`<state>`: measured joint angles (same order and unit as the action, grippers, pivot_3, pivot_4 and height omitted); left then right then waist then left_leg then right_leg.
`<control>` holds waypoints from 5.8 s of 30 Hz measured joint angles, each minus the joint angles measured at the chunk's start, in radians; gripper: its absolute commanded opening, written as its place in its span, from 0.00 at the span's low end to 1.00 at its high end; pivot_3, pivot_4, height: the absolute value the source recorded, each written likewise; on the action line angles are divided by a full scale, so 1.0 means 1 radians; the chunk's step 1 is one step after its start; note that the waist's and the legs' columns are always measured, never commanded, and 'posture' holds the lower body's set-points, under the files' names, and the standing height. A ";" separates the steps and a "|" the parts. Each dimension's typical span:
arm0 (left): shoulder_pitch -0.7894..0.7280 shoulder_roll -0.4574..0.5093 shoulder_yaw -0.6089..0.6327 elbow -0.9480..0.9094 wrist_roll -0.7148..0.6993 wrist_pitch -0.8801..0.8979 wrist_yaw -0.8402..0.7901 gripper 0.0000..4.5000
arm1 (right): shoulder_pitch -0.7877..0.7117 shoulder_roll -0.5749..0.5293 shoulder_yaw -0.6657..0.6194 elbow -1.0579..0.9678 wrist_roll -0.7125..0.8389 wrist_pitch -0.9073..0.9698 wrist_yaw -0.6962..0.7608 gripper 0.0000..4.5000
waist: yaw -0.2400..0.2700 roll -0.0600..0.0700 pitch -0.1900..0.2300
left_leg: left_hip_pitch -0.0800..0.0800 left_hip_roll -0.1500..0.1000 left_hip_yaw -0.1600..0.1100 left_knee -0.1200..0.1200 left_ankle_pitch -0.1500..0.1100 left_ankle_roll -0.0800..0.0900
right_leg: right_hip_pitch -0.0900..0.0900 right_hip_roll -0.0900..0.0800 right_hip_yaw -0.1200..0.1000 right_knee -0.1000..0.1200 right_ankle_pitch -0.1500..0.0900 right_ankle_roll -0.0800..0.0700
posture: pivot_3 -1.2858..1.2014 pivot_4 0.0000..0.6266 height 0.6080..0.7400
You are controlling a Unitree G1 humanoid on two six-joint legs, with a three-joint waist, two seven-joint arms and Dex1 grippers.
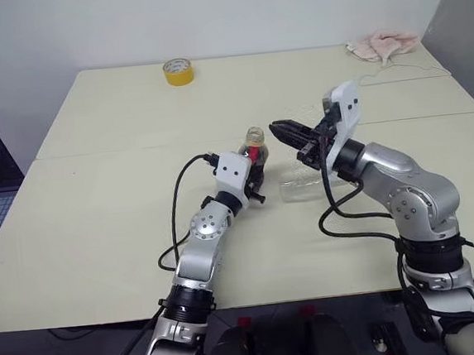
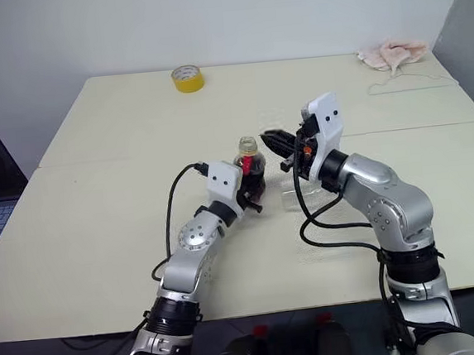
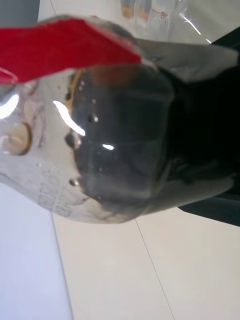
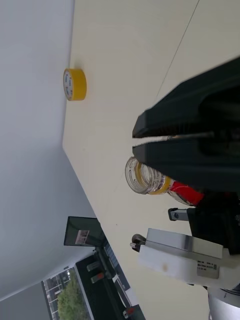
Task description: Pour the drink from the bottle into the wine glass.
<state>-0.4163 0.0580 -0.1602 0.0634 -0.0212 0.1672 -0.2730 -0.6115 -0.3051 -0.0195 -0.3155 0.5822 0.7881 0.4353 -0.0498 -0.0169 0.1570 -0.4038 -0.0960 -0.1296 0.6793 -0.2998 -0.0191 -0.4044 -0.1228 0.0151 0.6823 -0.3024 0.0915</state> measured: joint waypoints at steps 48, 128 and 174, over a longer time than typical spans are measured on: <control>0.117 0.097 0.364 0.152 -0.130 -0.155 0.144 1.00 | -0.027 -0.029 -0.028 0.125 -0.097 -0.041 -0.021 0.00 | -0.006 0.000 -0.001 | 0.000 0.000 0.000 0.000 0.000 0.000 | 0.000 0.000 0.000 0.000 0.000 0.000 | 0.52 0.24 1.00; 0.426 0.247 0.020 -0.476 -0.242 0.237 -0.172 1.00 | -0.158 -0.348 0.299 0.476 -0.710 -0.530 0.649 0.05 | 0.019 0.000 0.000 | 0.002 0.003 0.004 -0.002 0.000 0.000 | 0.000 0.000 0.001 -0.002 0.000 0.000 | 0.52 0.24 1.00; 0.389 0.251 0.045 -0.426 -0.220 0.218 -0.178 1.00 | 0.218 0.136 0.178 0.463 -0.519 -0.613 0.067 0.04 | 0.024 0.005 -0.019 | 0.016 0.001 -0.001 -0.004 0.000 0.000 | 0.017 0.000 -0.002 -0.005 0.000 0.000 | 0.52 0.24 1.00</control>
<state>-0.0269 0.3089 -0.1156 -0.3629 -0.2414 0.3851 -0.4509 -0.3933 -0.1689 0.1585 0.1477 0.0631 0.1748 0.5027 -0.0262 -0.0114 0.1377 -0.3874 -0.0952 -0.1309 0.6754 -0.3002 -0.0191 -0.3878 -0.1224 0.0136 0.6774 -0.3025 0.0913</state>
